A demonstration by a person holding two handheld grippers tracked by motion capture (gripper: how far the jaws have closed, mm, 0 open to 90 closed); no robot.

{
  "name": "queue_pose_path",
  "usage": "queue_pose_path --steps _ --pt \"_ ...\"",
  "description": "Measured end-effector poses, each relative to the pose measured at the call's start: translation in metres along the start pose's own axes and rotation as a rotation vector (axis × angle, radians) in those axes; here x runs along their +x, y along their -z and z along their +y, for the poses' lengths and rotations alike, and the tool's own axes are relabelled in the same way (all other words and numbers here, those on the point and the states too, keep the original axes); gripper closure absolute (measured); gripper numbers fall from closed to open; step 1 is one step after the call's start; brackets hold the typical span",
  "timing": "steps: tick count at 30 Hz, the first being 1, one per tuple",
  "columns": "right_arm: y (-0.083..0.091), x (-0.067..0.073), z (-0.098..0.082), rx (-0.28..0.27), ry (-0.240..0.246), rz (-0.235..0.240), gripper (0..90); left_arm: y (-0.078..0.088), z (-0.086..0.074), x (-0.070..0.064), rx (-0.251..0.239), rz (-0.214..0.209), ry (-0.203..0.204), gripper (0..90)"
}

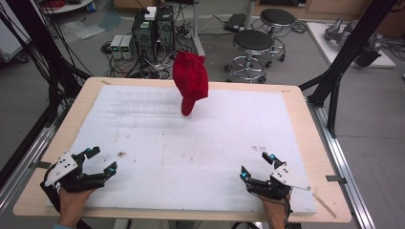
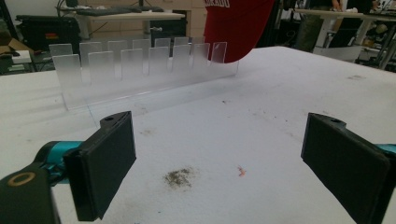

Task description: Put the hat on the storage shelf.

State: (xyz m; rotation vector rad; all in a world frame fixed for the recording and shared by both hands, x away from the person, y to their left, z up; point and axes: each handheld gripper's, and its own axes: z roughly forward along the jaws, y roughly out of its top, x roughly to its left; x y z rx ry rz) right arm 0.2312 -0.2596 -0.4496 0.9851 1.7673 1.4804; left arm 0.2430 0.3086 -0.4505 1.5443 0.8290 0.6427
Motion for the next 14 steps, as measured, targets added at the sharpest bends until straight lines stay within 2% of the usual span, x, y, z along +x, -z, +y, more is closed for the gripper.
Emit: queue_pose_path --steps 2,8,10,14 --pt "-0.0003 -0.0001 0.0000 -0.005 0.011 -0.005 9.4 0.0001 -0.0001 -0.0003 -0.001 0.001 -0.001 10.3" --pt "0.0005 0.0008 -0.0005 -0.004 0.002 -0.009 9.4 0.0007 -0.0003 -0.0012 -0.006 0.000 -0.010 10.3" --pt "0.0002 0.0008 -0.0007 -0.010 0.015 -0.013 9.4 0.0013 -0.0006 -0.0020 -0.014 0.002 -0.015 10.3" --pt "0.0006 0.0021 -0.0010 -0.011 0.020 -0.019 9.4 0.0029 -0.0013 -0.0038 -0.030 0.007 -0.037 10.3"
